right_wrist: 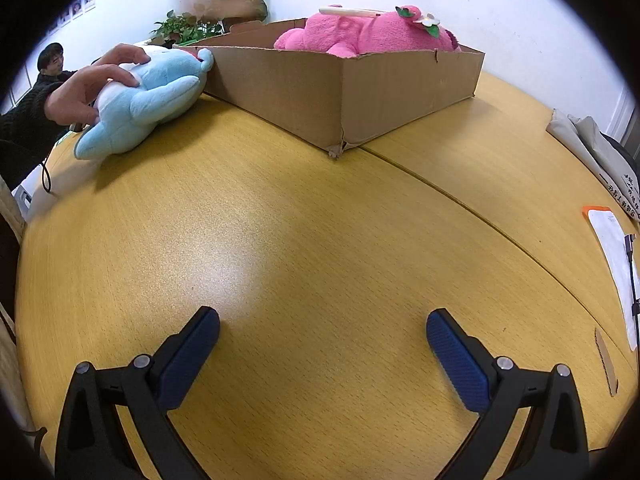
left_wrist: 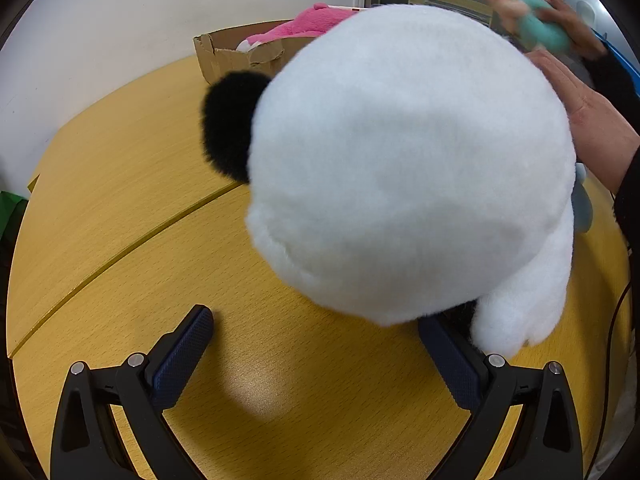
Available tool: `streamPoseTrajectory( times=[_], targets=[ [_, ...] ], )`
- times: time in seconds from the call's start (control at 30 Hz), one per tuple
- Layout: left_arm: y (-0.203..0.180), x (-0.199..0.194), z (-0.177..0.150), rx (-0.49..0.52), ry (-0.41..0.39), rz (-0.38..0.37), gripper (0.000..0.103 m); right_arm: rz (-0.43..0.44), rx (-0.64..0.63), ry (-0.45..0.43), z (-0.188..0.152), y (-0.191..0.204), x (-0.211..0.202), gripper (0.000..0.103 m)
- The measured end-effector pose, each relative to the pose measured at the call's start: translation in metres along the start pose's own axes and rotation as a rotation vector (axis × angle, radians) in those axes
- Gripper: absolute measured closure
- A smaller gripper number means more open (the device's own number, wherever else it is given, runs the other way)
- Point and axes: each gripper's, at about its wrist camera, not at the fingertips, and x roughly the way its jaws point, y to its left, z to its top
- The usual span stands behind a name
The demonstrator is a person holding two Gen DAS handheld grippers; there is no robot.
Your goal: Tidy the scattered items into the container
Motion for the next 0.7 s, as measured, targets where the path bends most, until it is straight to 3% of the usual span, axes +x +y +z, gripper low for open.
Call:
streamPoseTrajectory(
  times=[0.7],
  targets=[
    [-0.0009,-0.0048,0.0005,-0.001,0.001,0.001,0.000,0.000,0.000,0.001,-0.0005,-0.0002,0.0004,0.000]
  ],
)
